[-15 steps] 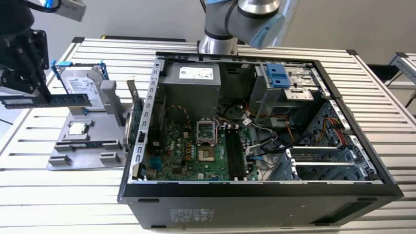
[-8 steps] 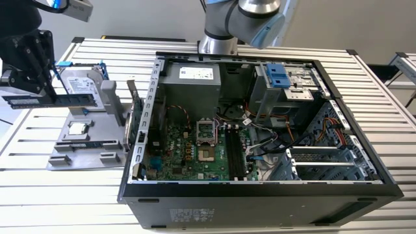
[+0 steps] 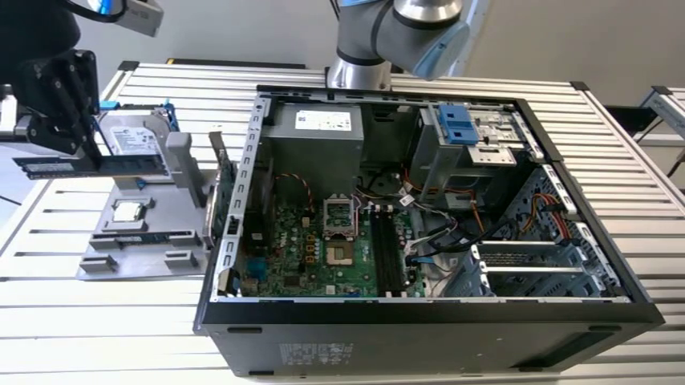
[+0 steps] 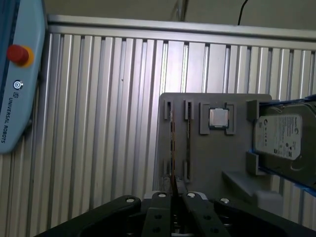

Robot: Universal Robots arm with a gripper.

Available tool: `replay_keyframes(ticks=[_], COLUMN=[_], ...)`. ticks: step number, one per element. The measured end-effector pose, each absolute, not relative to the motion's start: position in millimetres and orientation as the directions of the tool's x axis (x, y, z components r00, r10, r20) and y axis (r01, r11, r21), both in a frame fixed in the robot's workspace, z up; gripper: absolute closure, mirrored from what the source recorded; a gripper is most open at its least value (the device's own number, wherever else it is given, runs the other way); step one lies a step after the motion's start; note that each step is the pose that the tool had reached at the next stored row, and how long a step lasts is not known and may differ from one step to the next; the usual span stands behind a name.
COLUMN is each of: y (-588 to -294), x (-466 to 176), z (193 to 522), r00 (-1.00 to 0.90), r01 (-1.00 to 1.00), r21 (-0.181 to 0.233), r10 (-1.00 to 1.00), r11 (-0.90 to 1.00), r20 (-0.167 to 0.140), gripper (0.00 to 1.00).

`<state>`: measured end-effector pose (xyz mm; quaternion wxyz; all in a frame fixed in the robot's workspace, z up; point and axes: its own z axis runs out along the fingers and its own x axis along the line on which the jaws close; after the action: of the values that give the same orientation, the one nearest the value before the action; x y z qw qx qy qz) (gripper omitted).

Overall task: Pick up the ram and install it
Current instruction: 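Pick up the ram and move it above insertion slot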

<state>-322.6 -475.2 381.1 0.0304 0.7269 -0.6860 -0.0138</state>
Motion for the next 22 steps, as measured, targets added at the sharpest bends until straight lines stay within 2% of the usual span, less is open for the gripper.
replay_keyframes(ticks=[22], y=[-475], x=[-301], z=[381], r00=[0.049], r01=[-0.997], r21=[0.063], r10=[-0.999], r11=[-0.047], r20=[0.022], gripper=[1.0])
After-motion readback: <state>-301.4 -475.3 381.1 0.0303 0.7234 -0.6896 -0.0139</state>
